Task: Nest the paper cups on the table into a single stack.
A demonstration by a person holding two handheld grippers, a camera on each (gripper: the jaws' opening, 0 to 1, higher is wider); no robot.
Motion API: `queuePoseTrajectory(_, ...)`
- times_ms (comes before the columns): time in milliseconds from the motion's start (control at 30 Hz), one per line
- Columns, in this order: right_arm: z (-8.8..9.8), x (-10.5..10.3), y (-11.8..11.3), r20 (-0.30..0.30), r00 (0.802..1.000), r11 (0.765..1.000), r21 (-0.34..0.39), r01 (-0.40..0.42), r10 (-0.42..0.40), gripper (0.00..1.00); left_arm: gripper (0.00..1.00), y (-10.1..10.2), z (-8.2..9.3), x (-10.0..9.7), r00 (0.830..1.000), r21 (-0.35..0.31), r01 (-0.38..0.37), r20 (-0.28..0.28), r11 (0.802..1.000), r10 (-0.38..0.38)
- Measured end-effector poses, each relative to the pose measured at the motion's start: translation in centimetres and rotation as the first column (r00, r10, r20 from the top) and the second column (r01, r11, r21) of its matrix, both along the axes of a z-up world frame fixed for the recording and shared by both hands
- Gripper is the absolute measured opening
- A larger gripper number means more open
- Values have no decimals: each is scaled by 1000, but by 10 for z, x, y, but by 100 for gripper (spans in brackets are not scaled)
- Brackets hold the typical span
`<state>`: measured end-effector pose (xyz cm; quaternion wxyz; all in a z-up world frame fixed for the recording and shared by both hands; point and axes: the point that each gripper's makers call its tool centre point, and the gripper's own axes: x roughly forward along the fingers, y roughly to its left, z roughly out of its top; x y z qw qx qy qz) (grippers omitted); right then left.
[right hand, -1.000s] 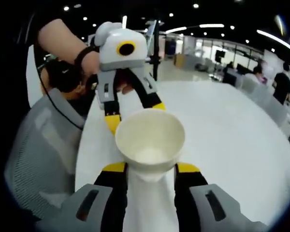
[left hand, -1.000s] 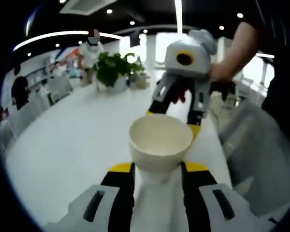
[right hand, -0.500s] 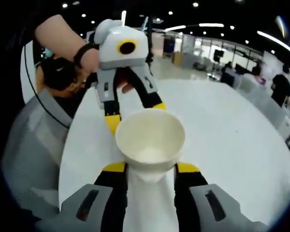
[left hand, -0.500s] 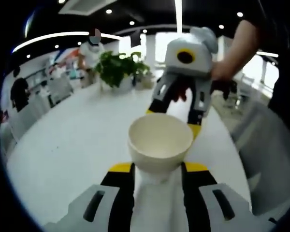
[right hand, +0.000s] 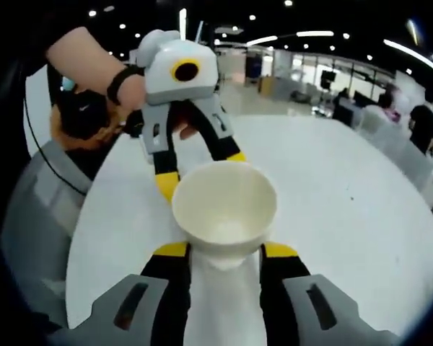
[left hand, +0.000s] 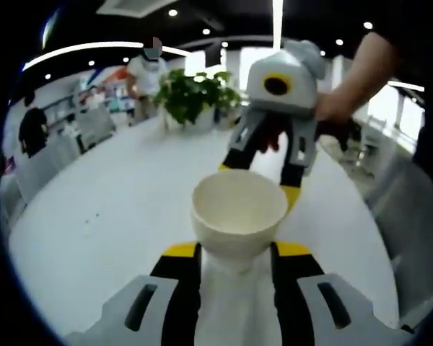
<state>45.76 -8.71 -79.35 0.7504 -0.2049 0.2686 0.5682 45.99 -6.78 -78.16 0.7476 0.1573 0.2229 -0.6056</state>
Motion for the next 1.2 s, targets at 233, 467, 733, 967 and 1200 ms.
queuePoseTrajectory(233,-9,10,2,-15,1000,1000,-7,-2,2,33,36,3,-8,11,1000,0,-3,-21,1000,3)
queuePoseTrajectory(467,-8,12,6,-4,1000,1000,-7,-4,4,33,37,5,-10,14,1000,-10,-1,-29,1000,1)
queuePoseTrajectory(733,-11,12,4,-6,999,999,-17,39,-39,38,38,6,-12,12,999,3,-10,-50,1000,10)
queuePoseTrajectory(967,-6,3,-6,-20,994,994,16,111,-111,44,42,14,-4,13,998,-5,-46,-40,999,46)
queuePoseTrajectory(1200,7,-11,-14,-10,989,989,22,147,-147,43,42,24,12,2,995,-26,-92,-33,995,91)
